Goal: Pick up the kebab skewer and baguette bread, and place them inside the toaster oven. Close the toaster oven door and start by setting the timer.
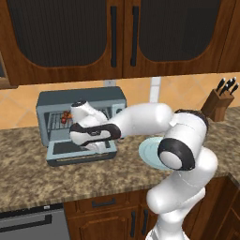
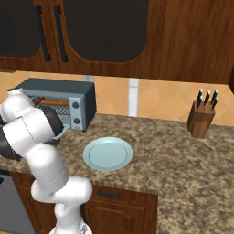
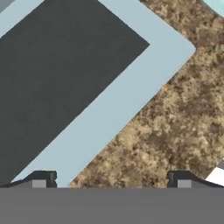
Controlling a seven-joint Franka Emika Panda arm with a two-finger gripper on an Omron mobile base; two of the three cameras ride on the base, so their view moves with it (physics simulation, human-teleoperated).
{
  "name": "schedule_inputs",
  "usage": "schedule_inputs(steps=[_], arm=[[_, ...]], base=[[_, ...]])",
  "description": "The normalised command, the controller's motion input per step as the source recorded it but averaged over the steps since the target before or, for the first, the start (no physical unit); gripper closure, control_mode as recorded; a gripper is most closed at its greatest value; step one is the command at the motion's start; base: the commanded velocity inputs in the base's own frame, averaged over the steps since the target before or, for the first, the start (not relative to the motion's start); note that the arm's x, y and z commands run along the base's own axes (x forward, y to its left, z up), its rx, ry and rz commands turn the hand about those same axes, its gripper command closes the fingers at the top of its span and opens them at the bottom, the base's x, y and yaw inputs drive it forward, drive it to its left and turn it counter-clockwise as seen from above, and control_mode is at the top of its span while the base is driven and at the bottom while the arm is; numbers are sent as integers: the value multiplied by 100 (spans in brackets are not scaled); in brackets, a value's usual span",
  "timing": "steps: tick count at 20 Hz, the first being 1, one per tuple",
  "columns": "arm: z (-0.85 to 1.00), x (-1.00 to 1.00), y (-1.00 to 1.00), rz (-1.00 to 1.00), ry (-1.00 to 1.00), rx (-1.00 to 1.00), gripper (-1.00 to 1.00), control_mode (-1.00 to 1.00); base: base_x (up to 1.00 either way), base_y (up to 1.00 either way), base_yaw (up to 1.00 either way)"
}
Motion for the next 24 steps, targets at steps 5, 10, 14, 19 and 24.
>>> schedule_inputs(steps=[5,10,14,19,24], arm=[[-6,-84,-2,43,-2,6,-100,-100],[-12,-26,3,35,-7,9,-100,-100],[-22,1,2,21,-9,3,-100,-100],[-28,14,0,11,-14,0,-100,-100],[-15,36,1,12,-13,0,-100,-100]], base=[[0,0,0],[0,0,0],[0,0,0],[0,0,0],[0,0,0]])
